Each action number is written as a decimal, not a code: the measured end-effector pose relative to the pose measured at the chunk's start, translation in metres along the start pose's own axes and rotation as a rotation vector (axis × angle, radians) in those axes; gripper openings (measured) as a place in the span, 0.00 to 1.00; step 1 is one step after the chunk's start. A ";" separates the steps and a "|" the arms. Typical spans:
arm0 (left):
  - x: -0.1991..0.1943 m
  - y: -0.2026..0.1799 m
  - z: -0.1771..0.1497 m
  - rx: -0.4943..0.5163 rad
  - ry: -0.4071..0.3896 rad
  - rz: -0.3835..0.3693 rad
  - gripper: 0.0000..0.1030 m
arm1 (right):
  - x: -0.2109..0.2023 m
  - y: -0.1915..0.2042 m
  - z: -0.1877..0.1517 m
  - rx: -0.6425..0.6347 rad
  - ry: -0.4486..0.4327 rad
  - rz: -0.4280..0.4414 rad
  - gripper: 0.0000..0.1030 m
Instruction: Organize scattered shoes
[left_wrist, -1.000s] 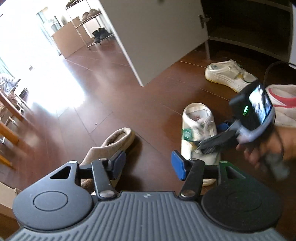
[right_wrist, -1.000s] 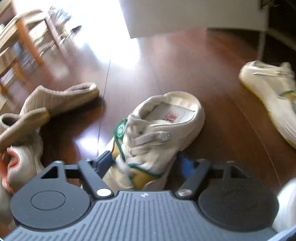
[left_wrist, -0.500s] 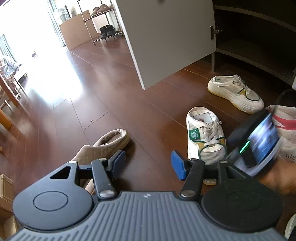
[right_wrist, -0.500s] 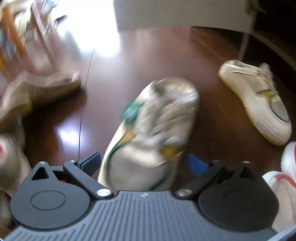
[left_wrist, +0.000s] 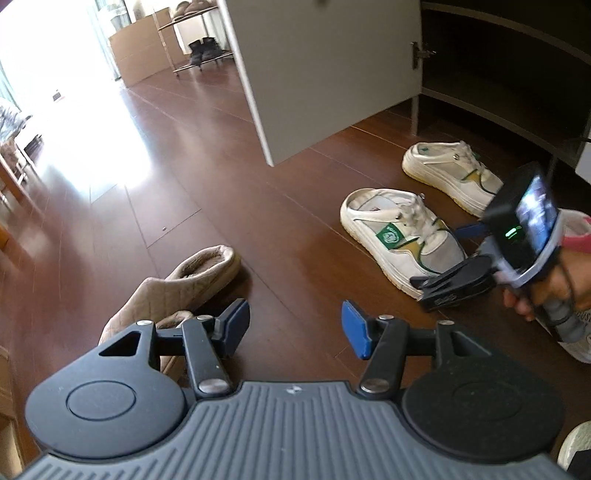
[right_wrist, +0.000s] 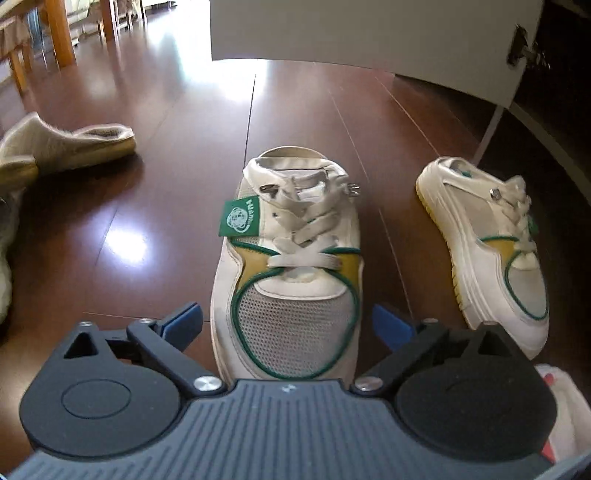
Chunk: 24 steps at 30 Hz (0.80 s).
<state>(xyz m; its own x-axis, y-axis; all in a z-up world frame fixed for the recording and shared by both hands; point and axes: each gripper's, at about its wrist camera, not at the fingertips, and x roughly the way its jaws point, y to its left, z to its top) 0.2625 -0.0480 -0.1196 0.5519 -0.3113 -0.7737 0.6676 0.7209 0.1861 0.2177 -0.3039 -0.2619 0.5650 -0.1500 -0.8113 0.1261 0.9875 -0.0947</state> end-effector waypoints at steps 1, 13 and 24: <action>0.000 -0.002 0.000 0.006 -0.005 0.002 0.58 | 0.002 0.002 -0.002 -0.011 -0.004 -0.009 0.89; 0.007 -0.002 -0.004 0.004 0.015 0.011 0.58 | 0.013 -0.072 0.007 -0.090 0.006 0.039 0.83; 0.006 0.002 -0.015 0.005 0.044 0.025 0.58 | 0.025 -0.106 0.011 -0.219 0.000 -0.003 0.88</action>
<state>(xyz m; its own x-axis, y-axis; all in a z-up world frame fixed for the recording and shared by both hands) 0.2602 -0.0389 -0.1331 0.5460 -0.2654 -0.7946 0.6565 0.7248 0.2090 0.2275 -0.4130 -0.2654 0.5652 -0.1531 -0.8106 -0.0521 0.9740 -0.2203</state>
